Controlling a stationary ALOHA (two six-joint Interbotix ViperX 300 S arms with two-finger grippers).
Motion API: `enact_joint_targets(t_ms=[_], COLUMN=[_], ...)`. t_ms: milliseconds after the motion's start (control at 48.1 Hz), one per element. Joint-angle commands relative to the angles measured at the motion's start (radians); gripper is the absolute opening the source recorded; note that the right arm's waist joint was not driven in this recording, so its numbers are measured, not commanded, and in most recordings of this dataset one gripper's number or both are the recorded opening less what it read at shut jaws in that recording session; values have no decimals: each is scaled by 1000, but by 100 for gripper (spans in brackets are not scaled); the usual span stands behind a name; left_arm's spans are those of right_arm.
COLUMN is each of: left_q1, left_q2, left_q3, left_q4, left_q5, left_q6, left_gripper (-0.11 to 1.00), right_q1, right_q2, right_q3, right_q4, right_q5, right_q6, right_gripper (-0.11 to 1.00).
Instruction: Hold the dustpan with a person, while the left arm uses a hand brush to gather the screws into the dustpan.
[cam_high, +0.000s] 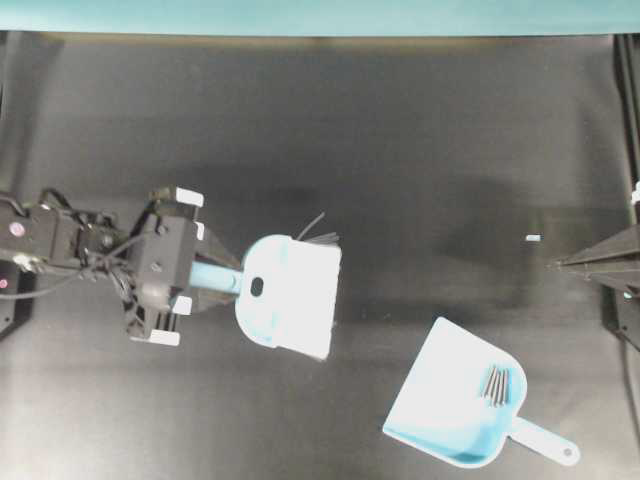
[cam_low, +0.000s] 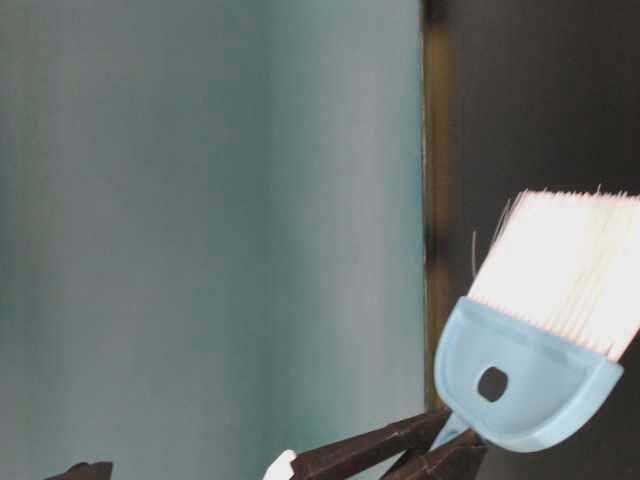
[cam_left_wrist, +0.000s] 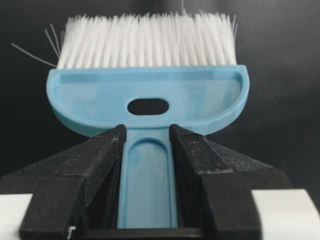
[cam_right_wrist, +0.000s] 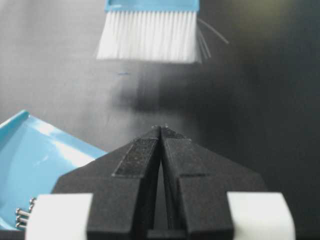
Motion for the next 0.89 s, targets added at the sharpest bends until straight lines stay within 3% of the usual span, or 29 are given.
enact_joint_targets(t_ms=[0,665,707,811,873], left_q1=[-5,-11,-12,-15,-15], left_q2=[0,2,0,-2,-3], left_q3=[-14,6,9,14,14], left_q4=[2,2,2,2,2], left_q5=[-17,-55,-55,-55,-55], left_q6=[-14,-26,-26,-23,-25], left_gripper=[30,31,38,68,81], right_q1=[0,0,0,0,0], right_q2=[5,5,5,6,5], right_q3=[-5,-5,-5,-5,-5], right_q4=[0,-2,-2,-2,0], right_q5=[-9,-9,-9,-9,-9], right_q6=[-5,-5,-5,-5,-5], right_gripper=[0,0,0,0,0])
